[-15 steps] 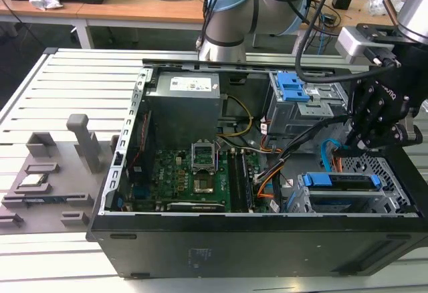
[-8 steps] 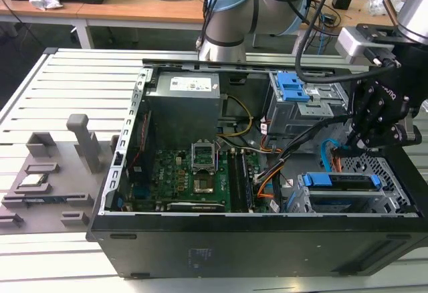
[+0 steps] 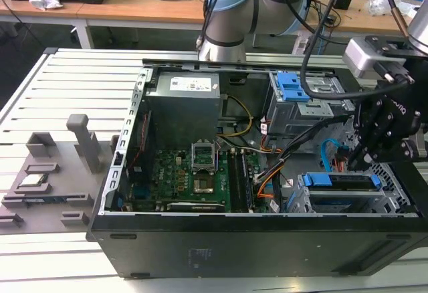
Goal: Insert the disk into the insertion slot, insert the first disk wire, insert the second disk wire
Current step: 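Insert the first disk wire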
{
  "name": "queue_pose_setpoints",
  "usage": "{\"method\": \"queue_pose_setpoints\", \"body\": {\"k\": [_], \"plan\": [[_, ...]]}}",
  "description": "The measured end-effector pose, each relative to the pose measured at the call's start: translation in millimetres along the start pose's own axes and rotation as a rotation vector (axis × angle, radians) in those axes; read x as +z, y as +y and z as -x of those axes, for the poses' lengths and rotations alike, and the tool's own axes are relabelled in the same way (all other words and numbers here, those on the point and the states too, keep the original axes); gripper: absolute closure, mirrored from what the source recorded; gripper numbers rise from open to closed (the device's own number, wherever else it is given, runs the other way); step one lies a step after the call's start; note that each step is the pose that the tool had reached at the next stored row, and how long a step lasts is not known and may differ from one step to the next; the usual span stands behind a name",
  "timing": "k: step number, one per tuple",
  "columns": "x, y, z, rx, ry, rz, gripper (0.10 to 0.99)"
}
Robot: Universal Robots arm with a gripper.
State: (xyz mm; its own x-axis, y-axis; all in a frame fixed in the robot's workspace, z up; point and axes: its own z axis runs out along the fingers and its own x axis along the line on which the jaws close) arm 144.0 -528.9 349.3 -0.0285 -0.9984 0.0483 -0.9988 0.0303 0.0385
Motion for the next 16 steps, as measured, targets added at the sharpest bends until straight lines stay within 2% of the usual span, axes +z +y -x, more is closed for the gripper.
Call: {"method": "queue_pose_setpoints", "body": {"k": [7, 11, 16], "plan": [[6.7, -2.2, -1.7, 0.0, 0.0005, 0.0, 0.918], [7.4, -5.1, -2.7, 0.003, 0.0007, 0.0, 0.918], [7.6, -5.5, -3.6, 0.005, 0.0005, 0.0, 0.918]]}}
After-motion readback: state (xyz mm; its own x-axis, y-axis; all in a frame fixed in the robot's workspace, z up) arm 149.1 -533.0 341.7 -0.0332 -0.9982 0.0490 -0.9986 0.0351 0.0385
